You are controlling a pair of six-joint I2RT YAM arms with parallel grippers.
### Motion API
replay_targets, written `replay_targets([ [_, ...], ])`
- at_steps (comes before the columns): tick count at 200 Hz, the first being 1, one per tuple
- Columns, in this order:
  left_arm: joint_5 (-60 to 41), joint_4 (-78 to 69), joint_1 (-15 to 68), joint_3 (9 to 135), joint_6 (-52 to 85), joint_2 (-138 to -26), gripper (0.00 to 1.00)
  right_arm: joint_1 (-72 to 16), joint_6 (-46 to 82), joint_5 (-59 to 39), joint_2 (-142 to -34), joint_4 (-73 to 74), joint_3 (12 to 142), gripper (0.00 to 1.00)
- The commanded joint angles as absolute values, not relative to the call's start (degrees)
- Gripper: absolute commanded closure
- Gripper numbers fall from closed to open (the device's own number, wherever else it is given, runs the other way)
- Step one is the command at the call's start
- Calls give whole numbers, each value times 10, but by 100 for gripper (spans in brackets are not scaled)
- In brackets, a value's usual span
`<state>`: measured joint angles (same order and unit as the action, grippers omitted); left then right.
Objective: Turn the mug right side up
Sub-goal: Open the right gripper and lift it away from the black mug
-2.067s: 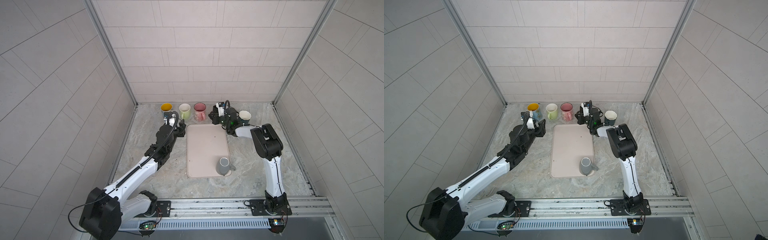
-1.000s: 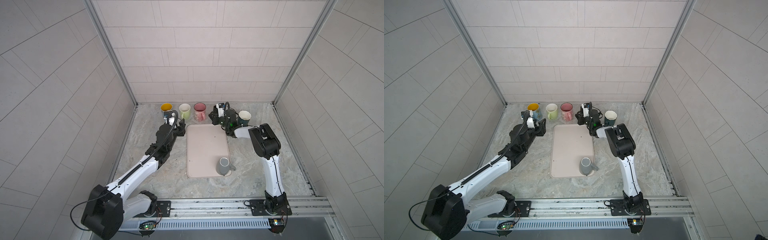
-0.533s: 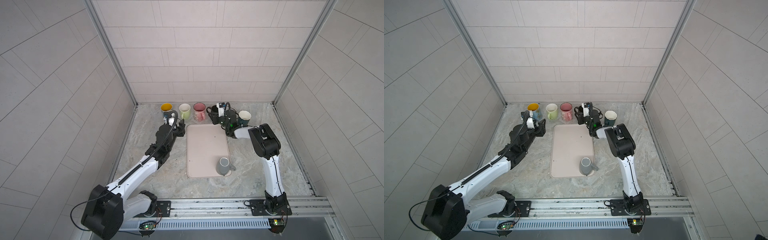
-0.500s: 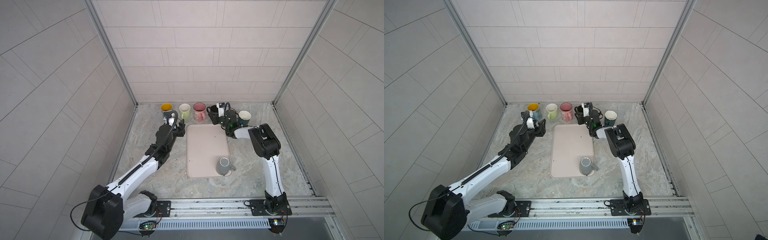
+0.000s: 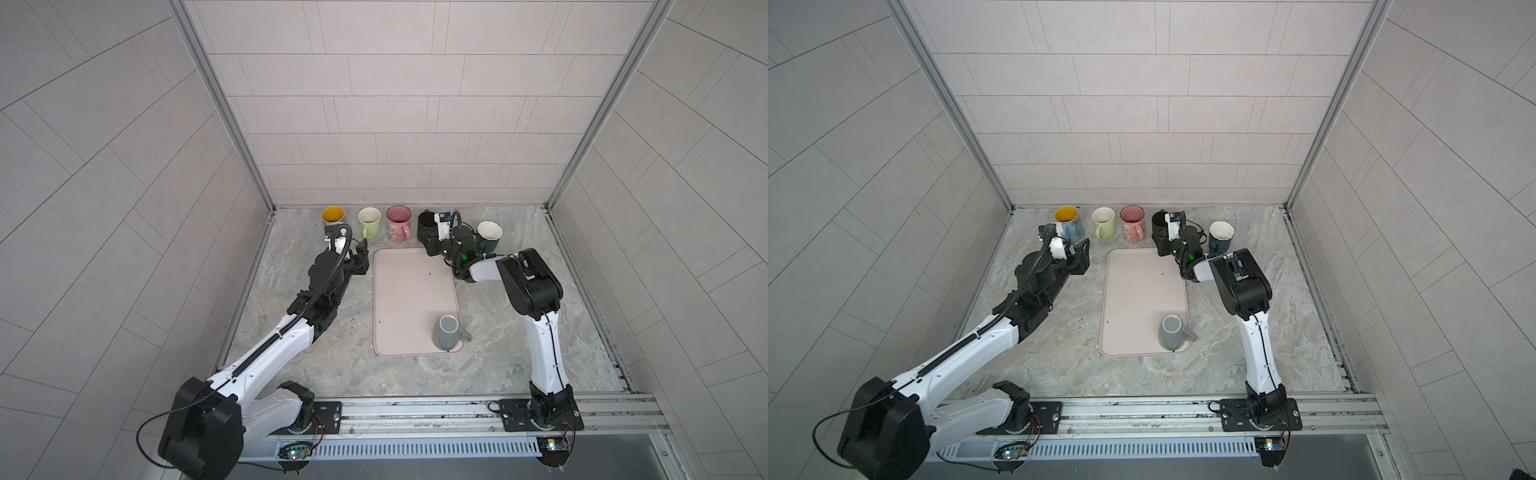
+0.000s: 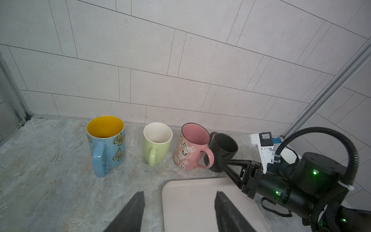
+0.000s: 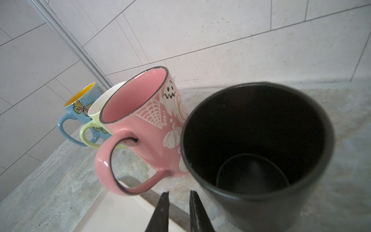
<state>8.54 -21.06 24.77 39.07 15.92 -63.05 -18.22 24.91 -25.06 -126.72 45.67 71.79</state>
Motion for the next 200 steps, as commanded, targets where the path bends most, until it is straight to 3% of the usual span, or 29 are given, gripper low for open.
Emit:
replay_targets([
  [1,82,-217,245,385,164,-607,39,-184,247,-246,-1186,465,694,80],
  [51,89,-153,244,408,165,-580,36,-184,241,-257,-1014,292,651,69],
  [100,96,-56,237,460,190,-594,33,-184,216,-273,-872,-162,762,50],
  [154,48,33,220,512,207,-624,32,-184,198,-163,-738,-494,799,34],
  [200,-3,90,201,549,214,-654,30,-185,274,-207,-714,-675,773,31],
])
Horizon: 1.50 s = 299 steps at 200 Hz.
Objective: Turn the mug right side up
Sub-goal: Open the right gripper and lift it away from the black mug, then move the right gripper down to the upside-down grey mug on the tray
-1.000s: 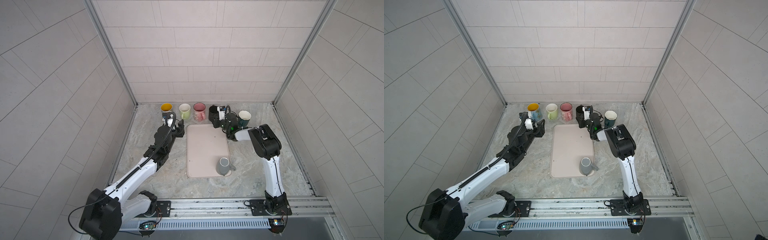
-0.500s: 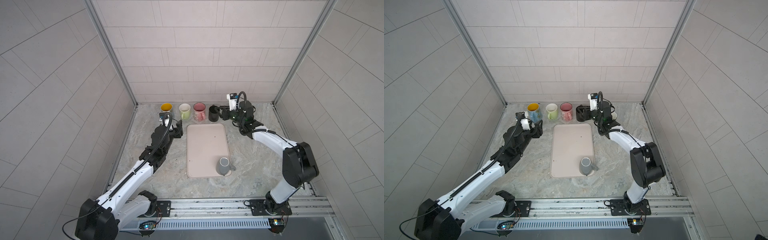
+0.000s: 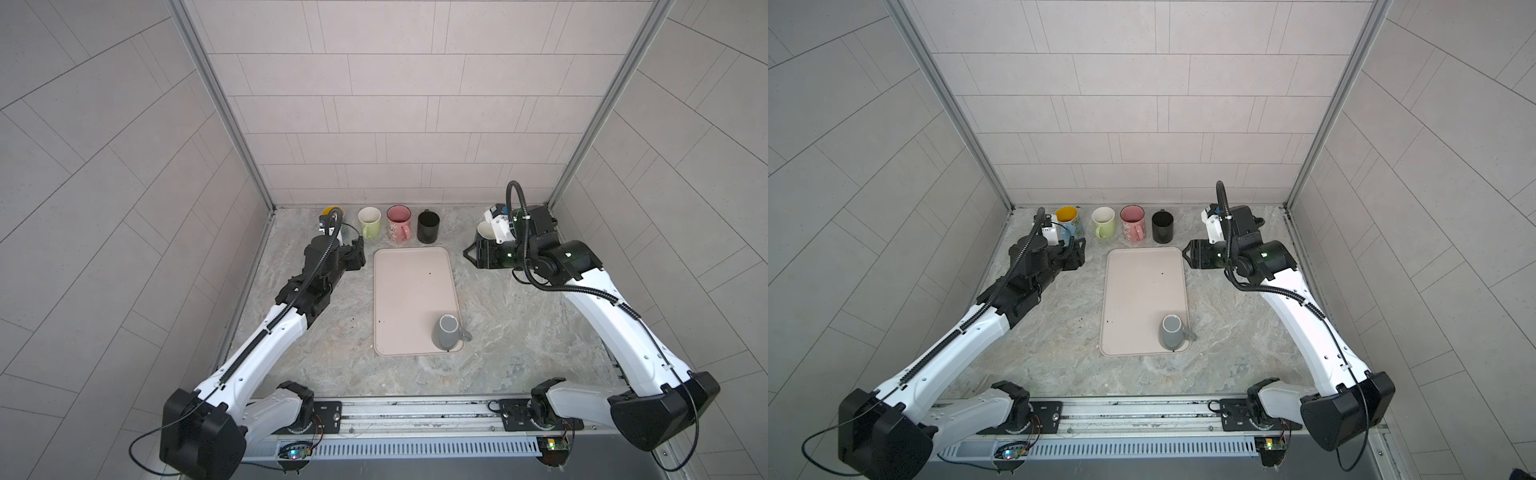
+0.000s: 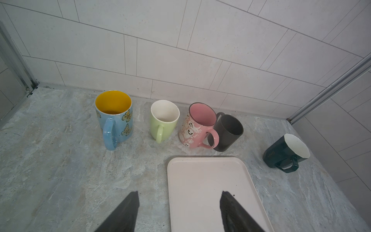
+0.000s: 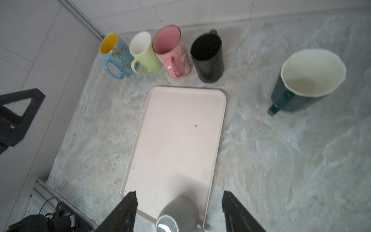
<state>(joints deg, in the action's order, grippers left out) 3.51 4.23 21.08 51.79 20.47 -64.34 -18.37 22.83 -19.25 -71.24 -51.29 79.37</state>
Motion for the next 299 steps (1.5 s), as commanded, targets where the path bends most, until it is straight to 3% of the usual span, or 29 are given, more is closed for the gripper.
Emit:
replay_targets([
  [1,-4,90,201,549,214,-654,30,-185,276,-208,-714,-678,772,31],
  [73,-22,88,191,525,231,-635,28,-173,397,-315,-721,-735,667,29],
  [109,-33,82,188,522,242,-634,28,-142,416,-382,-759,-745,623,34],
  [181,-40,74,179,516,251,-637,28,-114,533,-452,-800,-658,577,33],
  [299,-55,68,154,511,264,-637,28,-95,748,-472,-799,-436,475,32],
])
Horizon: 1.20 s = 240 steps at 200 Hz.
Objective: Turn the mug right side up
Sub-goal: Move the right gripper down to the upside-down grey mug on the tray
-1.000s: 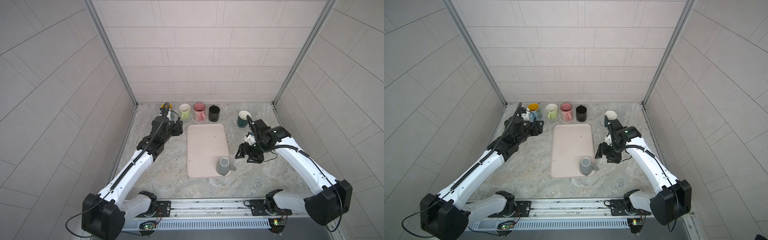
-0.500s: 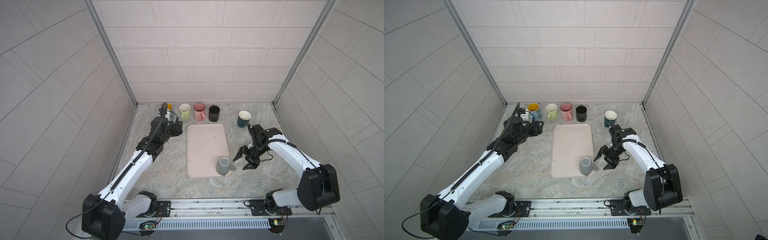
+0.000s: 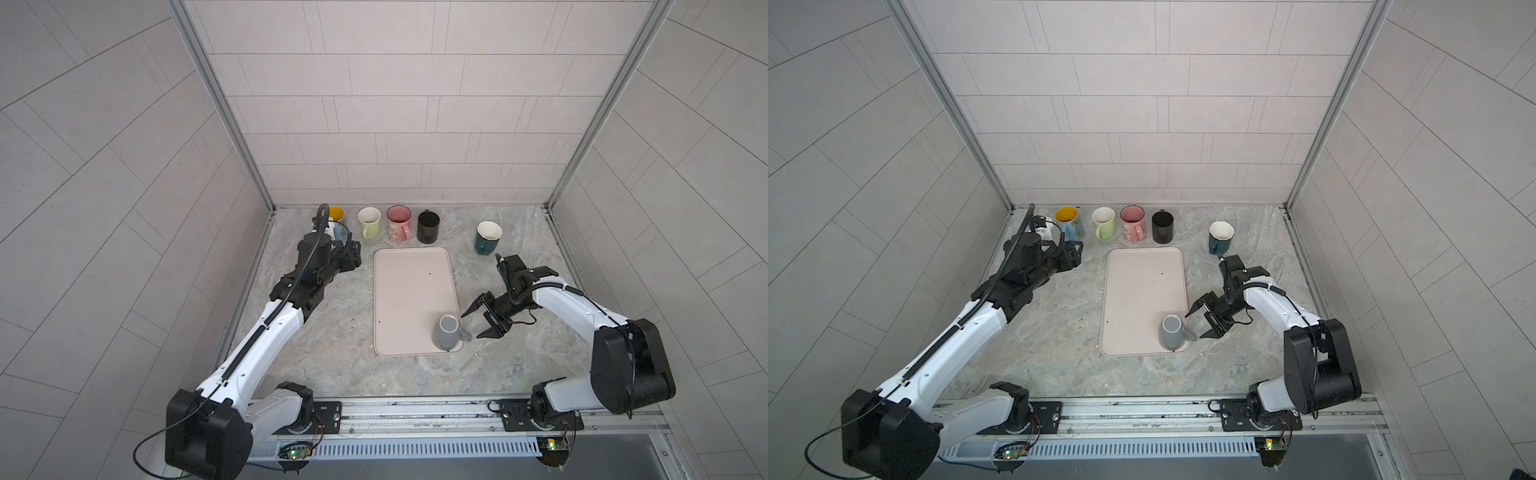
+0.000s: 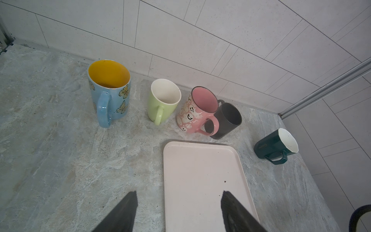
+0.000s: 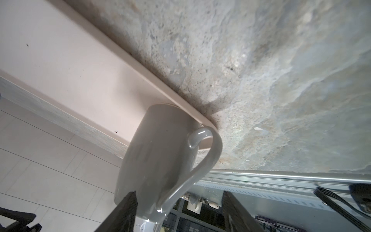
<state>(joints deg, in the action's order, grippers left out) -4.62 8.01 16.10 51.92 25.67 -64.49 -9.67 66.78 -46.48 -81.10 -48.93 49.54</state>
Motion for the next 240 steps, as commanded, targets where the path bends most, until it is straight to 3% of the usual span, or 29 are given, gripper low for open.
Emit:
replay_targets([
  [1,-55,68,154,511,264,-637,28,-95,751,-473,-799,-435,475,32],
  [125,-71,56,137,494,281,-636,28,-113,796,-485,-763,-467,452,32],
  [240,-68,53,128,486,284,-635,28,-136,876,-476,-778,-393,429,31],
])
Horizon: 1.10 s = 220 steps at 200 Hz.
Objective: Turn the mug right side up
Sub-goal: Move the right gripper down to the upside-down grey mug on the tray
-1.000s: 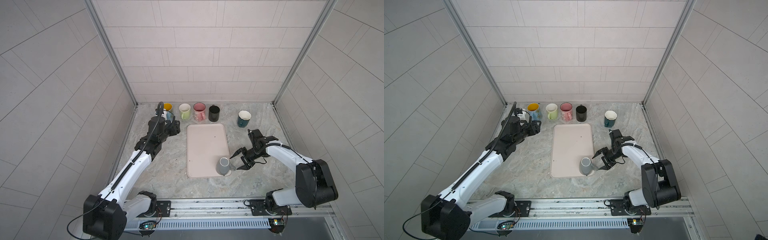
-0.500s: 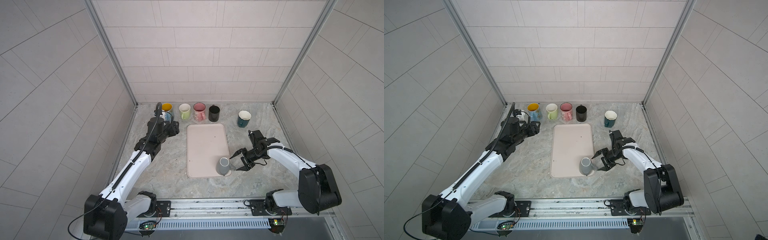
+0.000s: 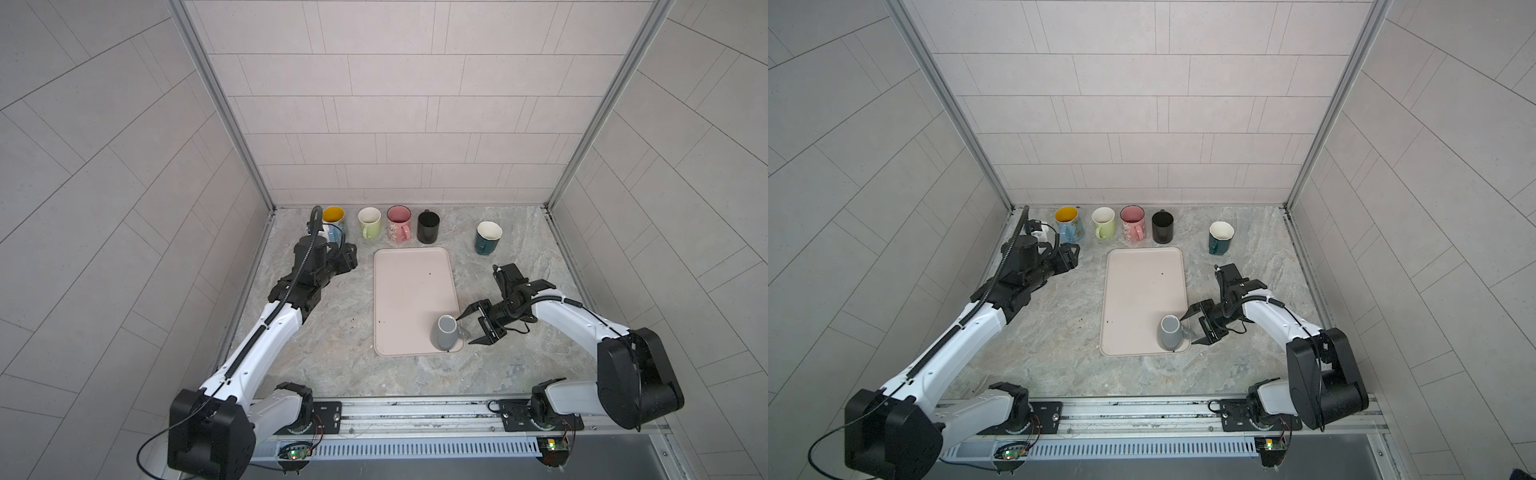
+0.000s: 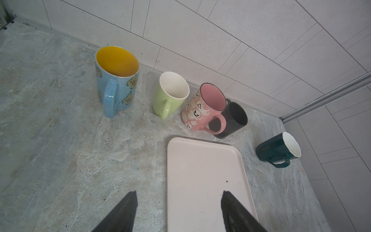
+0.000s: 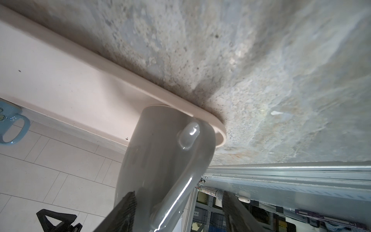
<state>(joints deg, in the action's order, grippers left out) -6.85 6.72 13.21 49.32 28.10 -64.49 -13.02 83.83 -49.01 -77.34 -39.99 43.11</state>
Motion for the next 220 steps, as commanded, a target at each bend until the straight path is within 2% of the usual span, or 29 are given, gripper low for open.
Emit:
replay_targets([
  [1,-68,53,127,486,284,-635,28,-136,877,-475,-777,-393,428,31],
  [78,-63,47,121,478,286,-635,28,-141,913,-459,-787,-377,426,32],
  [173,-55,46,116,470,284,-629,27,-157,941,-448,-808,-351,418,45],
  [220,-53,48,113,466,285,-628,27,-161,946,-453,-820,-338,417,54],
])
